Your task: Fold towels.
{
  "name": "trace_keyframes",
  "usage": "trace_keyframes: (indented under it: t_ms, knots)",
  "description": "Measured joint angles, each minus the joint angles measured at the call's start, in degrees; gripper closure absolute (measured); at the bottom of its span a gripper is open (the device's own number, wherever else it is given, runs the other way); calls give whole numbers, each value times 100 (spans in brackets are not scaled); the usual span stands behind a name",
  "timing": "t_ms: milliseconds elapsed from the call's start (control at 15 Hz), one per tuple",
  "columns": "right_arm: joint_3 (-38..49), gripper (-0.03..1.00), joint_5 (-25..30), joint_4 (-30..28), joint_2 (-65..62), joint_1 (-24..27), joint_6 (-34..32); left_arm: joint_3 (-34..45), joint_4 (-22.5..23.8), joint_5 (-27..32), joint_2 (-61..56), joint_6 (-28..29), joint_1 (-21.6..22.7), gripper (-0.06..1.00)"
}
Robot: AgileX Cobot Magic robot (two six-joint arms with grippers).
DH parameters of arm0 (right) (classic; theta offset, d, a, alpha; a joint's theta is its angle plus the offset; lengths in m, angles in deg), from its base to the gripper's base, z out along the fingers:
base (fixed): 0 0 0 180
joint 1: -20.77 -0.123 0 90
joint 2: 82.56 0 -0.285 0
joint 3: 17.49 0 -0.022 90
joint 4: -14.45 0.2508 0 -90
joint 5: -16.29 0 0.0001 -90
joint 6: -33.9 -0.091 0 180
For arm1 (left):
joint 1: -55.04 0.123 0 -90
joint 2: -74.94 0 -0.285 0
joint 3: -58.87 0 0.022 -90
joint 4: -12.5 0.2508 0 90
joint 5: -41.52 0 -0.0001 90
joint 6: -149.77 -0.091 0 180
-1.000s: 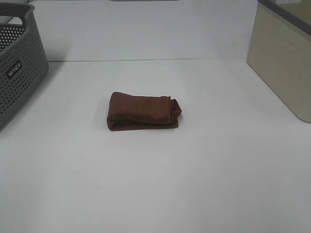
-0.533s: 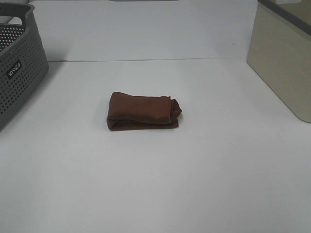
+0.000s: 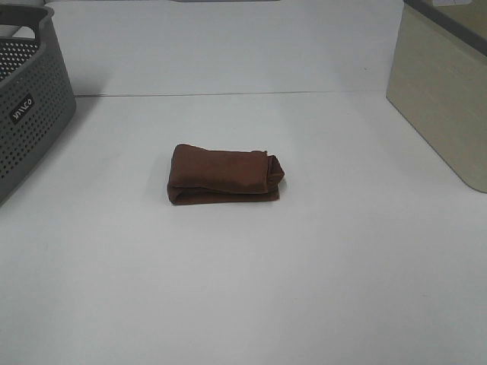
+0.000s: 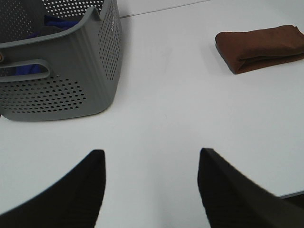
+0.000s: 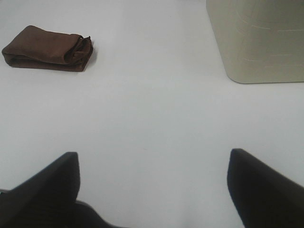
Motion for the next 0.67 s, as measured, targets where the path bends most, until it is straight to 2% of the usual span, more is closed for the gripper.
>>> trace_keyframes:
  t_ms: [667]
  knots:
    - [0, 17, 0, 0, 0, 0, 0, 0, 0, 0, 0, 0, 0, 38]
